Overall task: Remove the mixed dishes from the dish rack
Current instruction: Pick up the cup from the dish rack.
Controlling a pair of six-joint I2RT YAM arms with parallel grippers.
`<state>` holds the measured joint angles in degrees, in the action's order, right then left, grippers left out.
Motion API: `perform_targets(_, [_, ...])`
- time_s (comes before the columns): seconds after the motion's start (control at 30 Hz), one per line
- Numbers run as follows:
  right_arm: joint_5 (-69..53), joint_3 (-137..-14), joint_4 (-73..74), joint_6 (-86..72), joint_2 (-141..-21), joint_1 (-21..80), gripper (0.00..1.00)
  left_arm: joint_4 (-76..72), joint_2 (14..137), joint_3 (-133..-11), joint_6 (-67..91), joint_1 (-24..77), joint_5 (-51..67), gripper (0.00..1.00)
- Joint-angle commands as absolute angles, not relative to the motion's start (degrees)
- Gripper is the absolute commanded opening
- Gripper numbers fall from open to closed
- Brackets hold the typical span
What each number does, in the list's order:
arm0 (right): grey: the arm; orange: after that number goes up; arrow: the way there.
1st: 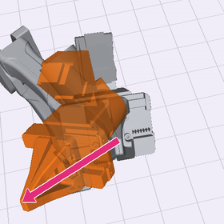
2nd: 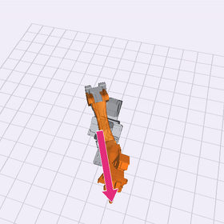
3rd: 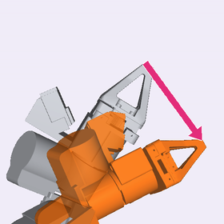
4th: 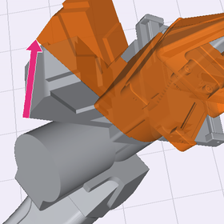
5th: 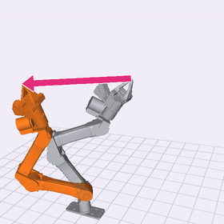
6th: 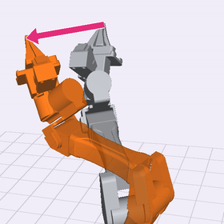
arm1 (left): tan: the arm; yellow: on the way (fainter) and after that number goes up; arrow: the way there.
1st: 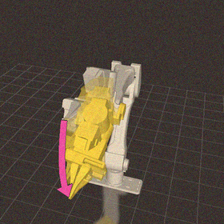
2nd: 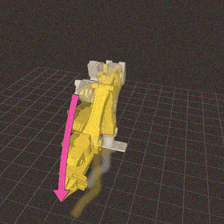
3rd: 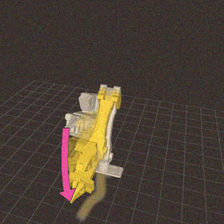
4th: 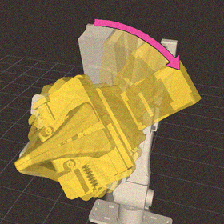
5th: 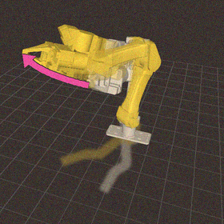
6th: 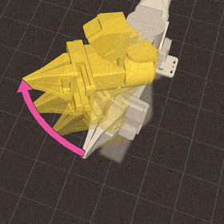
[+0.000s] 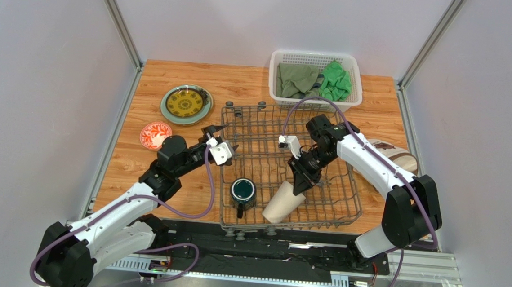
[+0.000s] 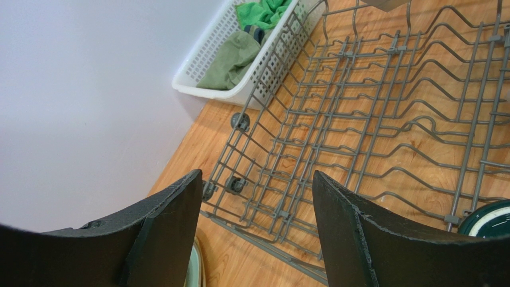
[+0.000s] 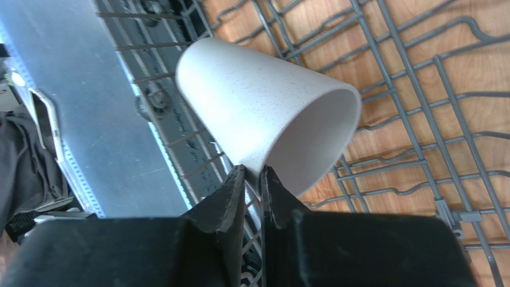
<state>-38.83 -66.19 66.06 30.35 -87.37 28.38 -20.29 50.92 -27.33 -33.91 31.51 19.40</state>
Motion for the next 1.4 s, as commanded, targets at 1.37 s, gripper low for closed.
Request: perform_targets(1.37, [9.75, -80.33, 60.64, 32.96, -71.89, 59.58, 0.0, 45.56, 70.11, -82.51, -33.82, 28.48, 33.3, 0.7])
